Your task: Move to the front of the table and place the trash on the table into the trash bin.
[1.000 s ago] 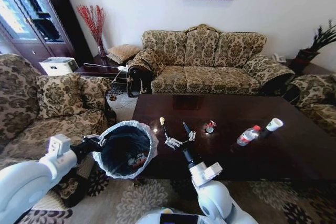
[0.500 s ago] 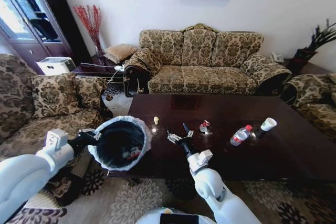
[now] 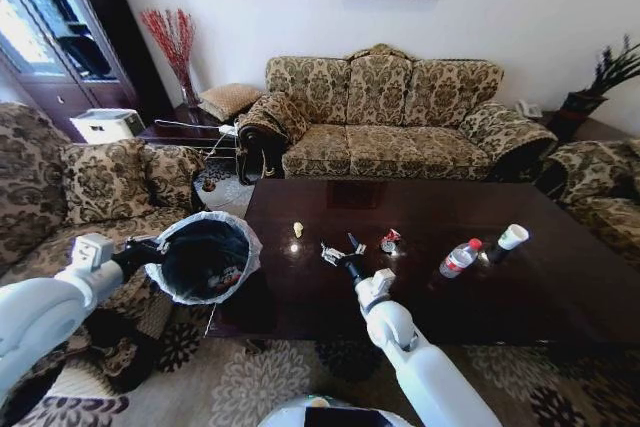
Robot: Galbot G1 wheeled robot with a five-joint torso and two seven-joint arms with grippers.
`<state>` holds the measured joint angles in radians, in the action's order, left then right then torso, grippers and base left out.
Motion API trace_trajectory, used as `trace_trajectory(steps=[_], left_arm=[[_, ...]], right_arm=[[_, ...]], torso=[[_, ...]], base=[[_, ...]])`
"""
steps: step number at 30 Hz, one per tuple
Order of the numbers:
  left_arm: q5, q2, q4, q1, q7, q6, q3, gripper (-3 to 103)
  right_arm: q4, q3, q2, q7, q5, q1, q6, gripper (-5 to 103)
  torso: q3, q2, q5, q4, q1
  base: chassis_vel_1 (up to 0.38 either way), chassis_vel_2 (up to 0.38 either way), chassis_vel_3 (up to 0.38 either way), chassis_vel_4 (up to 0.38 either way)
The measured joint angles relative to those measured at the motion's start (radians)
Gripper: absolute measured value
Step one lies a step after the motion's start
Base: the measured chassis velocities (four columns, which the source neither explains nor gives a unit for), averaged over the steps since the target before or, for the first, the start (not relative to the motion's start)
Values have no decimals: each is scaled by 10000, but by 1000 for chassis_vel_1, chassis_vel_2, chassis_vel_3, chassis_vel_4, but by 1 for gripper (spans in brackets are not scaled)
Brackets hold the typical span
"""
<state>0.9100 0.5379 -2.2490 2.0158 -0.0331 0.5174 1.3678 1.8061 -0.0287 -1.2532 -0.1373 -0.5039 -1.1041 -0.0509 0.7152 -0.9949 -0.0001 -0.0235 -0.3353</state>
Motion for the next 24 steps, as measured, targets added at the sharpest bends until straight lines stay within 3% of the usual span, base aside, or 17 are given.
trace_trajectory(steps=[14, 19, 24], left_arm=[[156, -200, -122, -84, 23, -88, -69, 0], [241, -248, -414, -63, 14, 26, 115, 0], [331, -234, -548, 41, 14, 35, 290, 0]], right_arm=[[-2196, 477, -1135, 255, 355, 1115, 27, 100], [-3001, 763, -1683, 263, 886, 1479, -807, 100], [-4225, 870, -2417, 303, 1166, 2051, -880, 100]], torso=[[1, 1, -1, 5, -3], [7, 3, 1, 6, -16], [-3, 0, 1, -4, 6]], base=[[-93, 94, 96, -92], [-101, 98, 82, -88], [-17, 6, 5, -8]])
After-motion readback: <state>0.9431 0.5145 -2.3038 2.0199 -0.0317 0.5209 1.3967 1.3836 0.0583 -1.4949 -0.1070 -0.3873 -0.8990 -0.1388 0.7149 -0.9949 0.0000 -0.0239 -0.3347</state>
